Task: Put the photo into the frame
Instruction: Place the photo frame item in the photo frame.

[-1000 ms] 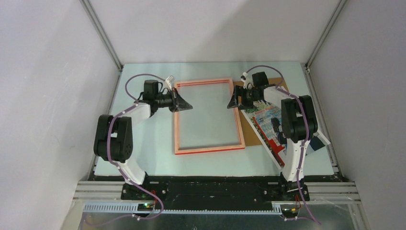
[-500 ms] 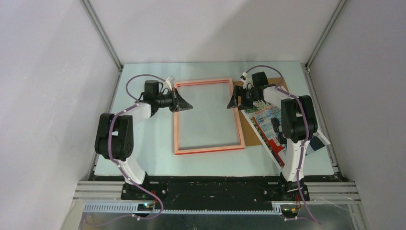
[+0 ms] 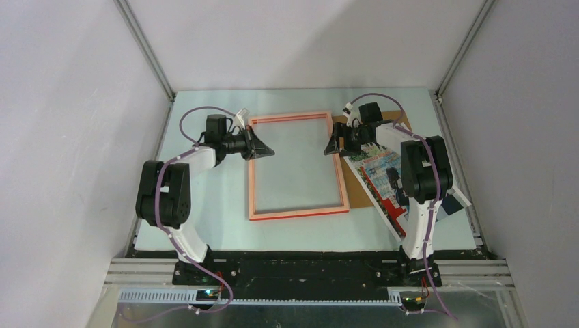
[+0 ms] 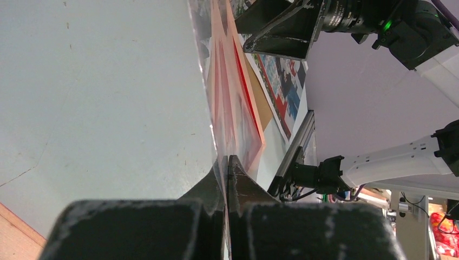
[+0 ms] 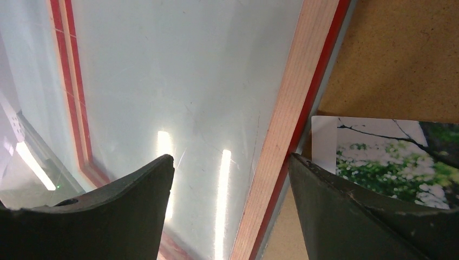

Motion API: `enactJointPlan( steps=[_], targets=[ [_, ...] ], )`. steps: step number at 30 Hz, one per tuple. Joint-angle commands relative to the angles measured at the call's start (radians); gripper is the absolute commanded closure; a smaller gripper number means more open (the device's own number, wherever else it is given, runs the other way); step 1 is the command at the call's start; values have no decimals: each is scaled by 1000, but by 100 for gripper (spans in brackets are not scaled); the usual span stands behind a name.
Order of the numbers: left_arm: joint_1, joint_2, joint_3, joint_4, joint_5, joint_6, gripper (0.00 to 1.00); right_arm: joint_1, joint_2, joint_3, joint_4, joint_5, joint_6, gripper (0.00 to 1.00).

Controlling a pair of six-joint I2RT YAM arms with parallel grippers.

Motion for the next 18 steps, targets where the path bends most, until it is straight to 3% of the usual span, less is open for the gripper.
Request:
enactJointPlan(
  steps=[1, 18],
  targets=[
    [5, 2, 33, 41, -7, 18, 100, 9, 2, 29, 7, -9, -15, 18],
    [8, 17, 36, 41, -16, 24, 100, 8, 6, 29, 6, -8, -14, 19]
  ],
)
